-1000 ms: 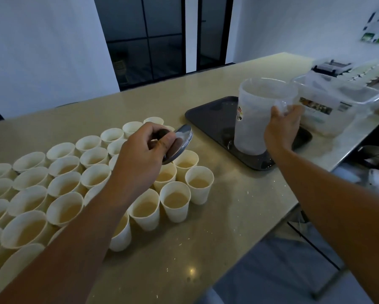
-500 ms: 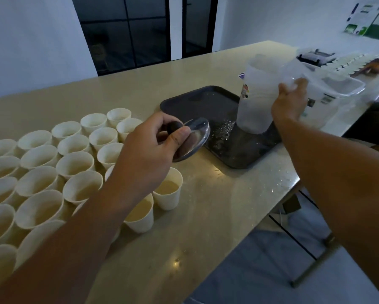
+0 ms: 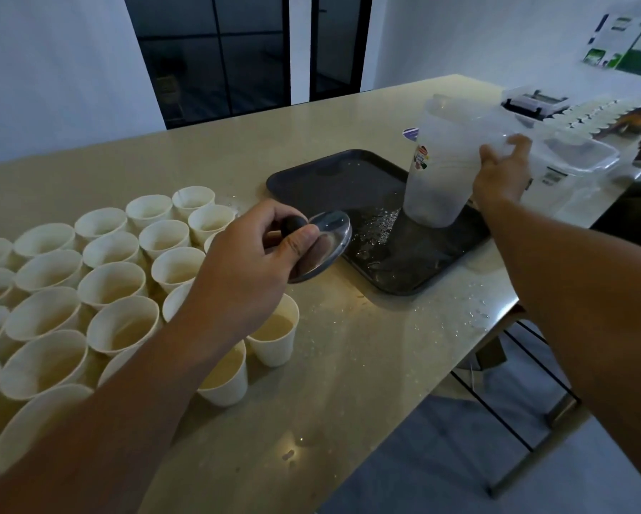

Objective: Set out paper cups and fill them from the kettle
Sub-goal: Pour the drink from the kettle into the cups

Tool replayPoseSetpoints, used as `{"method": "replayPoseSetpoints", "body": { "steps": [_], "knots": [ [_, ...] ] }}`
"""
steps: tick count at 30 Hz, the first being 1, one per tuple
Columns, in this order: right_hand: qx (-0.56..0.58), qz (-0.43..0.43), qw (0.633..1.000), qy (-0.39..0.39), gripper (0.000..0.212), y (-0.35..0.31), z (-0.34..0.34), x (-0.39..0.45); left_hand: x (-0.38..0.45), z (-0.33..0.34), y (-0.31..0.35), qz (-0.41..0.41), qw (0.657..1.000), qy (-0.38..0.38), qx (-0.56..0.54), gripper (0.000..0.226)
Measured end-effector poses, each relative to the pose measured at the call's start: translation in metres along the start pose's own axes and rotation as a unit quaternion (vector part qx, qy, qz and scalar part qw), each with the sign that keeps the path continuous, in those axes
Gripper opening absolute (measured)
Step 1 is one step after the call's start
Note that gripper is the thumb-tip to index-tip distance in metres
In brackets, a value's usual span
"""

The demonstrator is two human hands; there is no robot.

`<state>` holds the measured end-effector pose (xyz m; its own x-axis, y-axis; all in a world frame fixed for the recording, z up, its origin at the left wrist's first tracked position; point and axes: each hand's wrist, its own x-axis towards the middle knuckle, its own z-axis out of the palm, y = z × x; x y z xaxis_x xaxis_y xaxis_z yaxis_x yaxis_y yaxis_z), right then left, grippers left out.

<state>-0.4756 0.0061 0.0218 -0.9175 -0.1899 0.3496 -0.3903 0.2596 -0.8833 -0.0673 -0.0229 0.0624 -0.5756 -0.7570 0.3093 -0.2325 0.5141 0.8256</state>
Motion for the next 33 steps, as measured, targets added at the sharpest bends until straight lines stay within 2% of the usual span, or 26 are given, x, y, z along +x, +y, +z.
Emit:
{"method": "replayPoseSetpoints", "body": {
  "steps": [3,9,11,13,15,16,18,20,23,27,33],
  "knots": [
    [0.001,0.016,1.000,-0.005,0.031,-0.003,-0.004,0.003,-0.002,-0.005,-0.002,-0.007,1.000,0.003,-0.008,0.013],
    [0.005,0.037,0.999,-0.004,0.033,-0.007,-0.008,0.003,-0.011,-0.014,-0.005,-0.009,1.000,0.008,-0.001,0.034],
    [-0.027,0.058,0.998,-0.002,0.049,-0.013,-0.007,0.000,-0.013,-0.016,-0.006,-0.012,1.000,0.011,0.005,0.039],
    [-0.102,0.077,0.991,0.029,0.084,-0.027,-0.008,-0.011,-0.016,-0.021,-0.006,-0.014,1.000,0.018,0.008,0.040],
    [-0.119,0.026,0.991,0.058,0.105,-0.051,-0.008,-0.038,-0.019,-0.028,-0.003,-0.017,0.999,0.030,0.006,0.037],
    [-0.097,-0.029,0.993,0.053,0.103,-0.064,-0.006,-0.057,-0.020,-0.032,-0.002,-0.020,0.999,0.035,0.006,0.034],
    [-0.017,-0.138,0.990,-0.030,0.081,-0.090,0.001,-0.110,-0.023,-0.043,-0.003,-0.025,0.998,0.049,0.012,0.022],
    [0.046,-0.205,0.964,-0.166,0.049,-0.117,0.006,-0.172,-0.031,-0.059,-0.007,-0.045,0.996,0.077,0.027,0.016],
    [0.091,-0.216,0.907,-0.351,0.021,-0.152,0.006,-0.256,-0.053,-0.088,-0.011,-0.077,0.987,0.125,0.060,0.020],
    [0.104,-0.284,0.813,-0.498,0.017,-0.210,0.012,-0.361,-0.105,-0.154,-0.011,-0.099,0.965,0.215,0.110,0.019],
    [0.142,-0.334,0.733,-0.575,0.025,-0.277,0.038,-0.478,-0.186,-0.248,-0.024,-0.130,0.917,0.316,0.205,0.025]
  ]
}}
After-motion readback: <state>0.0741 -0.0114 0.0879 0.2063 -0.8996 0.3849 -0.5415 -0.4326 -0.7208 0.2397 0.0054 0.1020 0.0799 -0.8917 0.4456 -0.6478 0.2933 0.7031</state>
